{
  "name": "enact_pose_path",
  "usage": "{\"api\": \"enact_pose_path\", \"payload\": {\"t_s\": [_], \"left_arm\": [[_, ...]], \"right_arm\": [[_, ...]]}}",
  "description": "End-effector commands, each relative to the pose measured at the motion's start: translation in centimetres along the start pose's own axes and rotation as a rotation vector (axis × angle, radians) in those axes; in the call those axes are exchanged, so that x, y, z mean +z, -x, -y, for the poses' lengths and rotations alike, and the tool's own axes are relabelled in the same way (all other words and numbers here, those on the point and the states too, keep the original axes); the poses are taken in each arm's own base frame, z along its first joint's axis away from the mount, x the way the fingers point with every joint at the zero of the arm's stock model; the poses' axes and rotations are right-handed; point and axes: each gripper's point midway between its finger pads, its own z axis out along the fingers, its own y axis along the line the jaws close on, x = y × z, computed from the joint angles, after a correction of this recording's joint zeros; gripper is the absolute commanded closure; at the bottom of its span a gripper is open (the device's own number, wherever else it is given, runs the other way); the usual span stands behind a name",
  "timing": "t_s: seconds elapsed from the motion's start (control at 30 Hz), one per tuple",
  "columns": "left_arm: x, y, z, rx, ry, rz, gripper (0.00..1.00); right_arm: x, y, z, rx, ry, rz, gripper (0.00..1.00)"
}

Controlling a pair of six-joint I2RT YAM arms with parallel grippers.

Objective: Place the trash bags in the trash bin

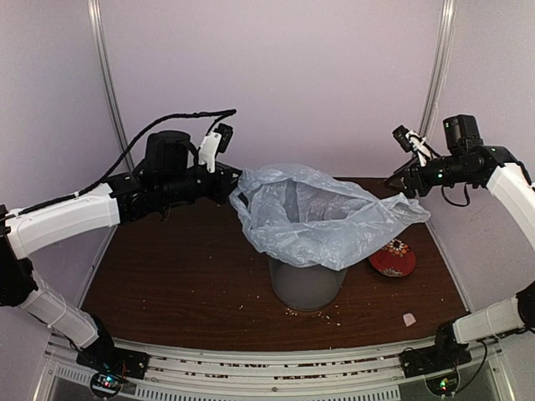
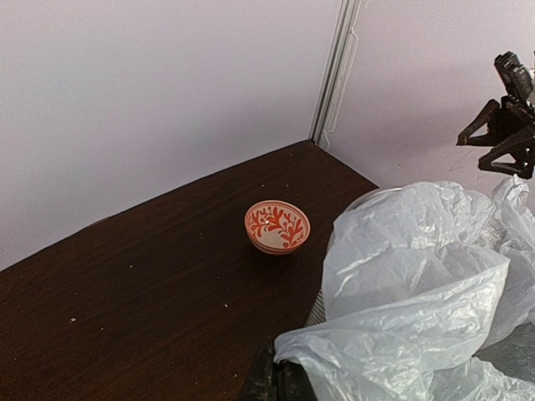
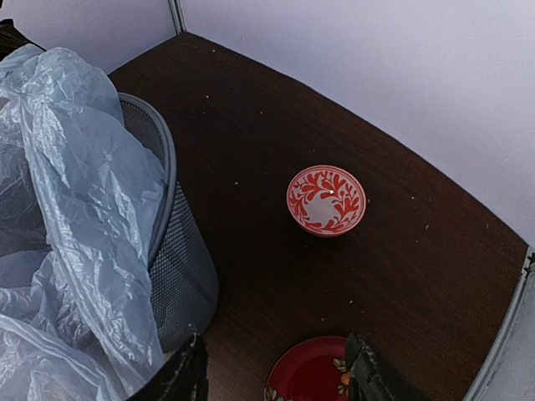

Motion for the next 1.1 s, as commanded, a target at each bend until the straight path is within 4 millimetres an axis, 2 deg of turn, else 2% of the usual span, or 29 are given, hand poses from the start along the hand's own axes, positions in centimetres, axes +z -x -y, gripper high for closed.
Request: {"api": "enact_pose_path", "payload": {"t_s": [0.0, 0.07, 0.2, 0.27, 0.37, 0.5, 0.6, 0.8, 0.9, 1.07], "left_arm": [[-1.1, 2.8, 0.7, 0.053, -0.025, 0.068, 1.00], [-0.7, 2.4, 0.7, 0.054, -0.032, 0.061, 1.00], [0.2, 1.5, 1.1, 0.043, -0.063, 0.031, 1.00], [0.4, 1.4, 1.2, 0.032, -0.070, 0.026, 1.00], [0.1, 1.7, 1.2, 0.027, -0.067, 0.045, 1.00], [0.0, 2.0, 0.1, 0.026, -0.004, 0.069, 1.00], [0.5, 2.0, -0.1, 0.023, 0.003, 0.066, 1.00], [1.7, 1.3, -0.1, 0.010, -0.001, 0.046, 1.00], [1.9, 1.3, -0.2, 0.006, 0.005, 0.049, 1.00], [2.3, 1.1, -0.9, 0.006, 0.042, 0.045, 1.00]], "right_arm": [[-0.1, 1.1, 0.3, 0.044, -0.013, 0.047, 0.42], [0.7, 0.7, -0.1, 0.039, 0.032, 0.025, 0.42], [1.3, 0.0, -3.3, -0.025, 0.231, -0.005, 0.34], [1.6, 0.5, -4.2, -0.049, 0.249, 0.006, 0.30], [2.2, 1.1, -5.5, -0.116, 0.233, 0.001, 0.29], [2.9, 1.3, -5.3, -0.165, 0.170, -0.018, 0.28], [3.6, 1.0, -5.1, -0.171, 0.171, -0.029, 0.27], [4.0, 0.8, -7.1, -0.236, 0.249, -0.047, 0.24], [4.1, 1.3, -8.1, -0.284, 0.228, -0.047, 0.23], [4.5, 1.5, -7.8, -0.268, 0.184, -0.054, 0.24]]}}
